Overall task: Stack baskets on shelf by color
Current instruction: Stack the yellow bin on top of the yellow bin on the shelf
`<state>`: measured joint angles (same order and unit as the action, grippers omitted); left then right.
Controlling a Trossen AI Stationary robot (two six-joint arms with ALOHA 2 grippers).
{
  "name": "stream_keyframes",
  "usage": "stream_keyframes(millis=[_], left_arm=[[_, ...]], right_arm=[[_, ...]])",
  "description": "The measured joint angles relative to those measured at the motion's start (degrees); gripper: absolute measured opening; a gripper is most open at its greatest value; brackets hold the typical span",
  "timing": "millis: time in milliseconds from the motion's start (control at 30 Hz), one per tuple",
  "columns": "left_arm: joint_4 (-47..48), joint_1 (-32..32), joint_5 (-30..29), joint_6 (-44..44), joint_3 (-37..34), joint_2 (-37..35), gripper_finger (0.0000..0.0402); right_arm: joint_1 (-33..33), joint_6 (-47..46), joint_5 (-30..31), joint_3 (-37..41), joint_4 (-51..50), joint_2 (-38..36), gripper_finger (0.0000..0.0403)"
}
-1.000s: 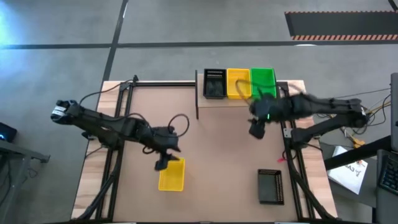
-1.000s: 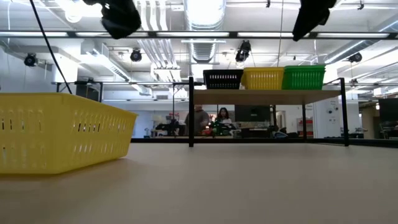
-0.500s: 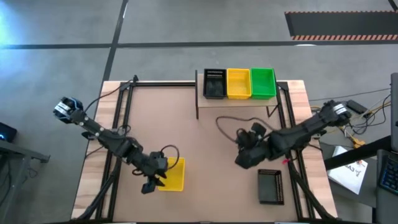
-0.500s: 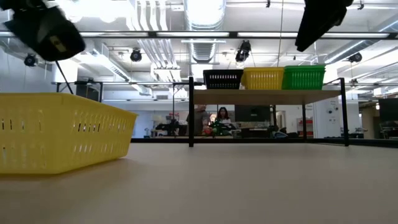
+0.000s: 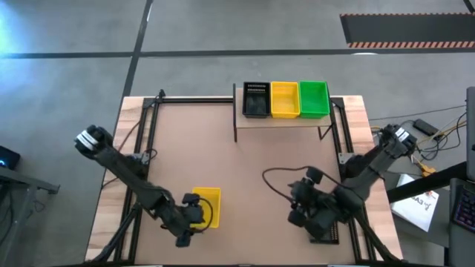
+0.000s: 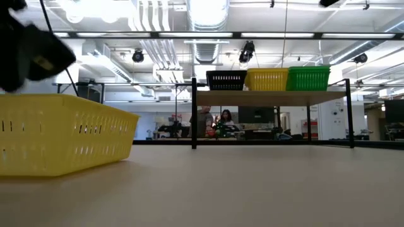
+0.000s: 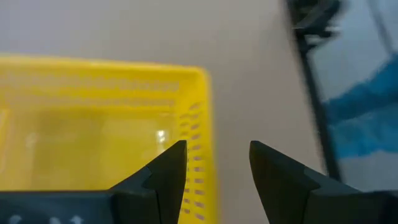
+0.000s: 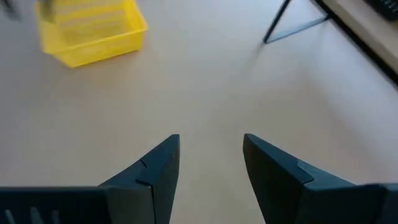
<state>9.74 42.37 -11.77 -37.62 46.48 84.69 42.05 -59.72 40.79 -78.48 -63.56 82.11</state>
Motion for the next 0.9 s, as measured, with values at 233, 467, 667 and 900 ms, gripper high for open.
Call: stream_keyframes(millis=[233,467,667,900], left_arm=[[-1.6,0.0,-2.1,-2.6,0.5,6.8,0.0152],[-2.0,-0.7,-6.8,-4.1,0.9,9.1,0.0056],[-1.8,-3.2,-6.0,-2.9,4.1,9.2,0.0007],[1.3,-10.4,-2.6,-1.0,14.5,9.3,0.0]], right_arm=[[5.0,-7.3,0.4,0.0,0.0,0.1,0.017],[7.9,-11.4,0.4,0.0,0.0,0.1,0.017],[11.6,-14.3,-0.2,0.0,0.0,-0.4,0.017],[17.3,-18.8,-0.2,0.0,-0.4,-0.4,0.017]])
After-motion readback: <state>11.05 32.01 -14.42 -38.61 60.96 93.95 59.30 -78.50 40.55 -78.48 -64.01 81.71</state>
